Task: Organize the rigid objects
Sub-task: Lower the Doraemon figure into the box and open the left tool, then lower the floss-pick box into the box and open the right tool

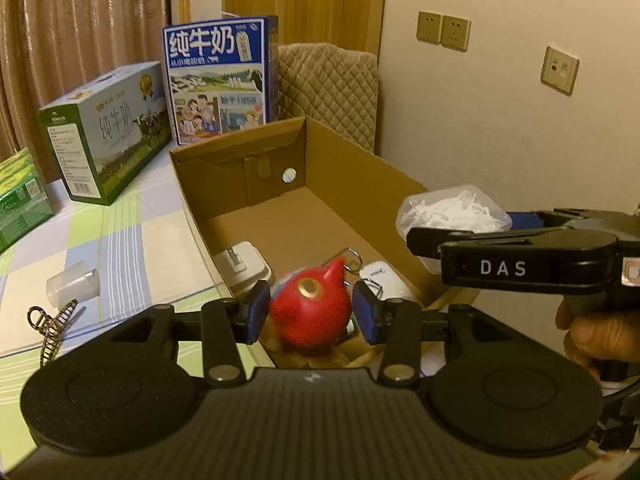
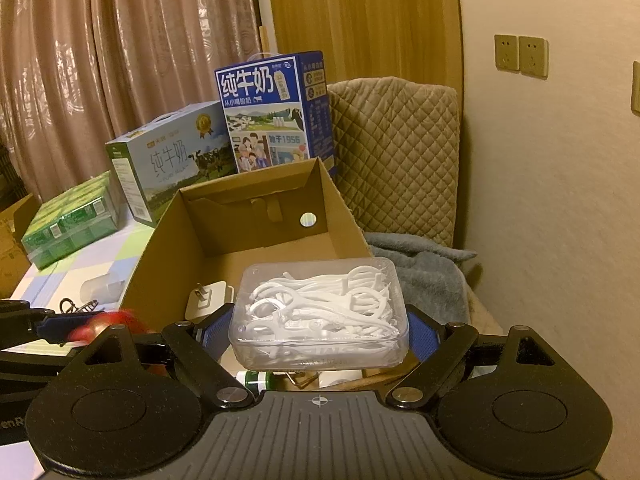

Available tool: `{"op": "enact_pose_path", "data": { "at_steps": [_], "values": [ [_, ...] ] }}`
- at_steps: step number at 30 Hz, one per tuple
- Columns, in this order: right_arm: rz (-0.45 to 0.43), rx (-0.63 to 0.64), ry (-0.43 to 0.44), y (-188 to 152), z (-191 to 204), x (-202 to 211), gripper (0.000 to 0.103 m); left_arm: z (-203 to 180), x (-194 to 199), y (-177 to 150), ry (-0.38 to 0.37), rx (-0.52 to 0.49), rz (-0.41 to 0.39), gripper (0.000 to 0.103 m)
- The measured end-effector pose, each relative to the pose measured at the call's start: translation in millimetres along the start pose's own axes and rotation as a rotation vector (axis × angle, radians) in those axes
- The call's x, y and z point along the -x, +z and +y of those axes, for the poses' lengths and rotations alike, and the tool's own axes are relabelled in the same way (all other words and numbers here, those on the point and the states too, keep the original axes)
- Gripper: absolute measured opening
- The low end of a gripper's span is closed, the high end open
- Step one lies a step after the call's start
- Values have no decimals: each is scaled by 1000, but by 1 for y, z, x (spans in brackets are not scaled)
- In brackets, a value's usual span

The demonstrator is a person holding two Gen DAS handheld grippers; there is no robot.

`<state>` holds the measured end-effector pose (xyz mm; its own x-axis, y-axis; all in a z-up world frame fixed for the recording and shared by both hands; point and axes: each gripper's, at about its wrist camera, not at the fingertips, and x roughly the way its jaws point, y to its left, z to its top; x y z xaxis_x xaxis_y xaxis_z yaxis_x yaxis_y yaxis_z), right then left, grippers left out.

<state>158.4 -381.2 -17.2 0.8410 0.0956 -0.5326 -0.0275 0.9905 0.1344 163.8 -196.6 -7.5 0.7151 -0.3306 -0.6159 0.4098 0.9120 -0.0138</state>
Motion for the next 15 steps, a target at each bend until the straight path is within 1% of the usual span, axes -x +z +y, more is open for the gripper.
{"op": "enact_pose_path", "data": {
  "at_steps": [6, 15],
  "values": [
    [-4, -4, 3, 0, 0, 2, 84, 11, 13, 3, 30, 18, -33, 40],
    [-4, 0, 18, -1, 6, 3, 84, 35, 24, -4, 63, 70, -34, 39]
  ]
}}
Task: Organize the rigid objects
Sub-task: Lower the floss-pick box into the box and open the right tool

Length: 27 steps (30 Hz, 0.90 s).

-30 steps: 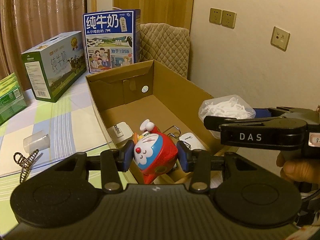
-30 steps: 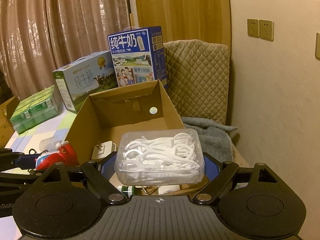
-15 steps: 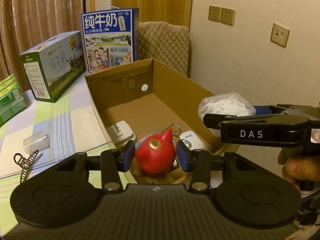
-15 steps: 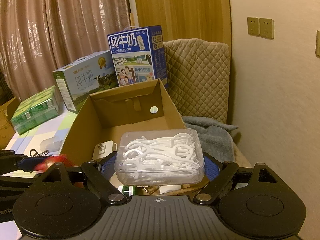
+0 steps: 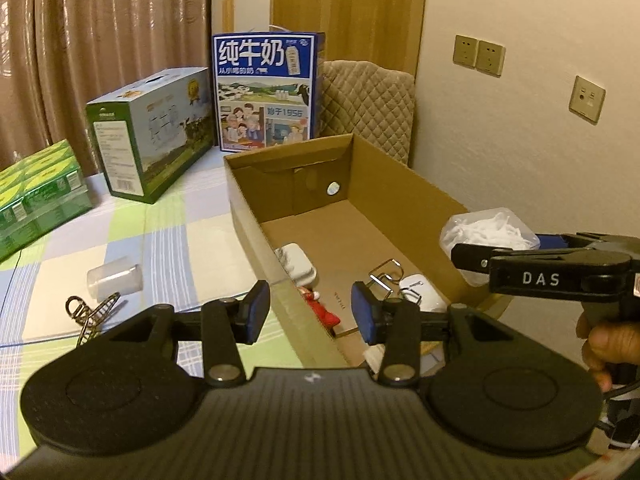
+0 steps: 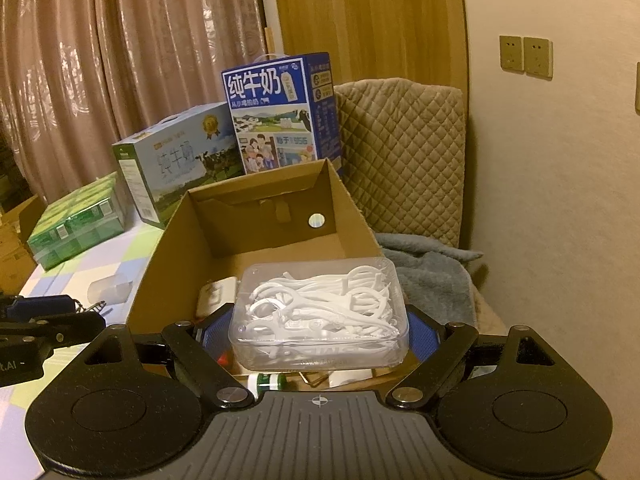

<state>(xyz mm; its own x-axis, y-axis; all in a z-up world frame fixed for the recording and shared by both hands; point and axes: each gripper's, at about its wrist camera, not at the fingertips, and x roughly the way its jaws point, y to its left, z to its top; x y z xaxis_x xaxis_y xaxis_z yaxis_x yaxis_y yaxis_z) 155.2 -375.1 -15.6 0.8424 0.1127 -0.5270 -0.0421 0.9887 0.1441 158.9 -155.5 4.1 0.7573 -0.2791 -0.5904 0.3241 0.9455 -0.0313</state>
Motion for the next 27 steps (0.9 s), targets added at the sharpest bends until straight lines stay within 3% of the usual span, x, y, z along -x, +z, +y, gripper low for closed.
{"op": "enact_pose_path", "data": {
  "at_steps": [27],
  "values": [
    [11, -27, 43, 1, 5, -8, 84, 9, 7, -10, 3, 53, 0, 39]
  ]
}}
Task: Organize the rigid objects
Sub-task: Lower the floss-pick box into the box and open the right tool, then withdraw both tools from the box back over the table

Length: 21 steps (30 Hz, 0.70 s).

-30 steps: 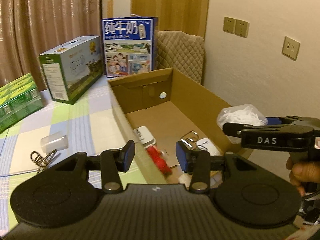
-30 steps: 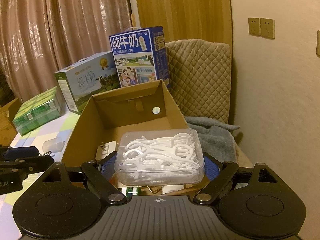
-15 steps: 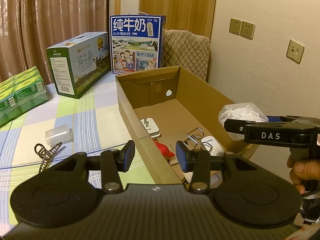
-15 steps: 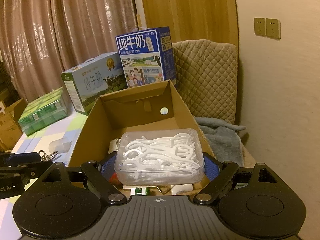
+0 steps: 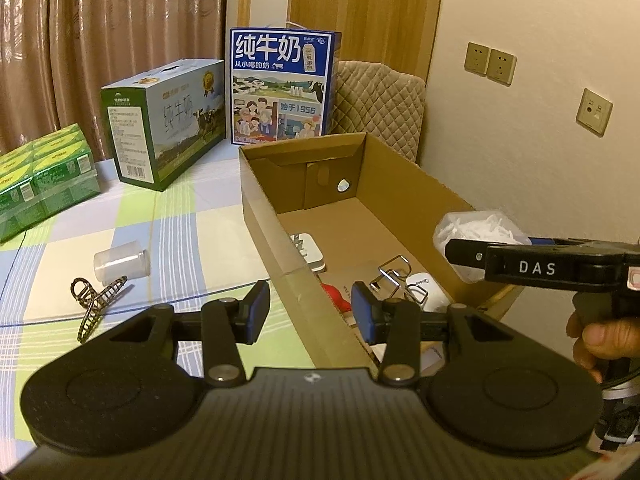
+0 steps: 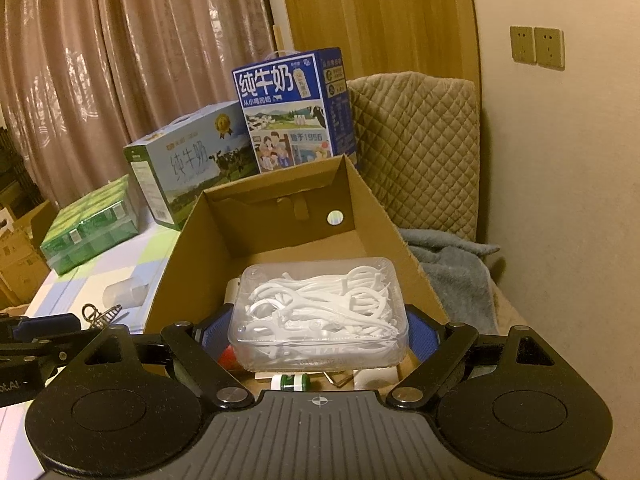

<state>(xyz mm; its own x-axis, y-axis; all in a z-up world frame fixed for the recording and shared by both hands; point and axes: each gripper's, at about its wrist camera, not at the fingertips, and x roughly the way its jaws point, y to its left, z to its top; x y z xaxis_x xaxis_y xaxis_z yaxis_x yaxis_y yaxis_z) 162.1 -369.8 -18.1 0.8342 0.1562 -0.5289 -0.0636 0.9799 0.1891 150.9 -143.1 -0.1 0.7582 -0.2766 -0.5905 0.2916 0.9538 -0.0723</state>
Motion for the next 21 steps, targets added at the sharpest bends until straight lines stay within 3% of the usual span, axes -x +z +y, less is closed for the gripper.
{"op": "enact_pose_path", "data": {
  "at_steps": [21],
  "values": [
    [-18, -15, -20, -8, 10, 21, 84, 28, 16, -14, 33, 56, 17, 39]
  ]
}}
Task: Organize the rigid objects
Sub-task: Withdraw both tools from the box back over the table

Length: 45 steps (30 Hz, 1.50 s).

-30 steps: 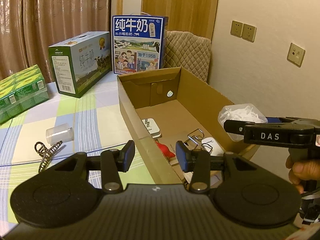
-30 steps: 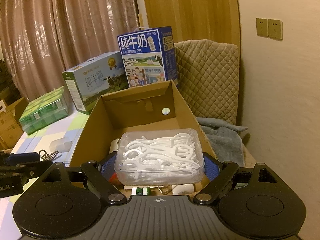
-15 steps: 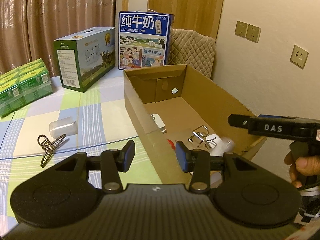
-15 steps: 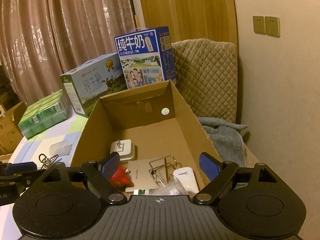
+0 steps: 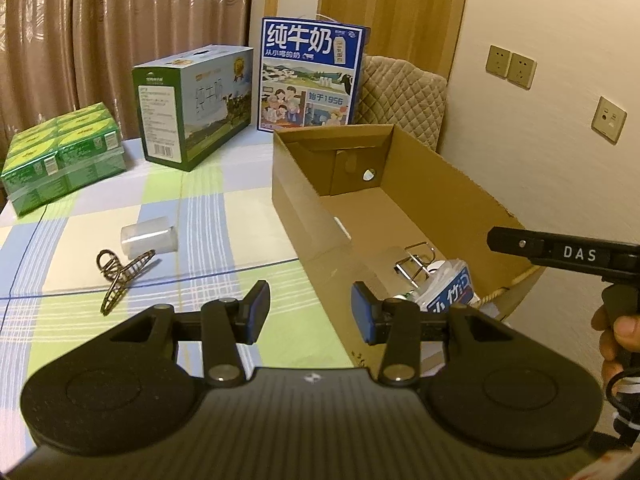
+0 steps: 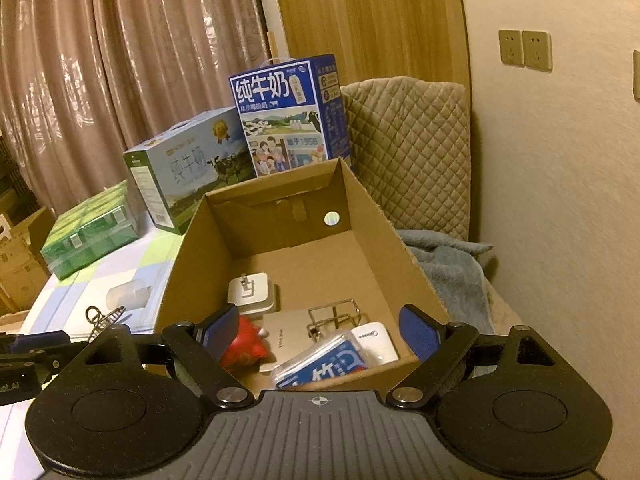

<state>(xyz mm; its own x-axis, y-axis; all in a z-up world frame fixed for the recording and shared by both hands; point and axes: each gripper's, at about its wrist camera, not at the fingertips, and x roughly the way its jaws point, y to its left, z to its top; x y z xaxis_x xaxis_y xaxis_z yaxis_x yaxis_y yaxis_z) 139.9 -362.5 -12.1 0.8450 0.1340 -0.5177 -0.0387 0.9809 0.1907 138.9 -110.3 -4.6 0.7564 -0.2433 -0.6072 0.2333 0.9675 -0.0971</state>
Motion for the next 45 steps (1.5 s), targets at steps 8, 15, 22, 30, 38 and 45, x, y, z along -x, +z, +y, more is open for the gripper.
{"op": "enact_pose_path", "data": {
  "at_steps": [8, 15, 22, 30, 38, 45],
  "values": [
    [3, 2, 10, -3, 16, 10, 84, 14, 16, -7, 18, 17, 3, 39],
    [0, 16, 30, -3, 34, 20, 84, 30, 31, -12, 40, 36, -5, 40],
    [-10, 34, 59, -4, 54, 30, 84, 51, 44, -18, 69, 60, -11, 40],
    [-10, 54, 95, -8, 82, 33, 84, 75, 58, -26, 106, 83, -10, 45],
    [-7, 74, 130, -12, 110, 30, 84, 94, 69, -31, 129, 106, -14, 49],
    [-4, 99, 162, -14, 133, 27, 84, 114, 73, -35, 149, 134, -17, 66]
  ]
}}
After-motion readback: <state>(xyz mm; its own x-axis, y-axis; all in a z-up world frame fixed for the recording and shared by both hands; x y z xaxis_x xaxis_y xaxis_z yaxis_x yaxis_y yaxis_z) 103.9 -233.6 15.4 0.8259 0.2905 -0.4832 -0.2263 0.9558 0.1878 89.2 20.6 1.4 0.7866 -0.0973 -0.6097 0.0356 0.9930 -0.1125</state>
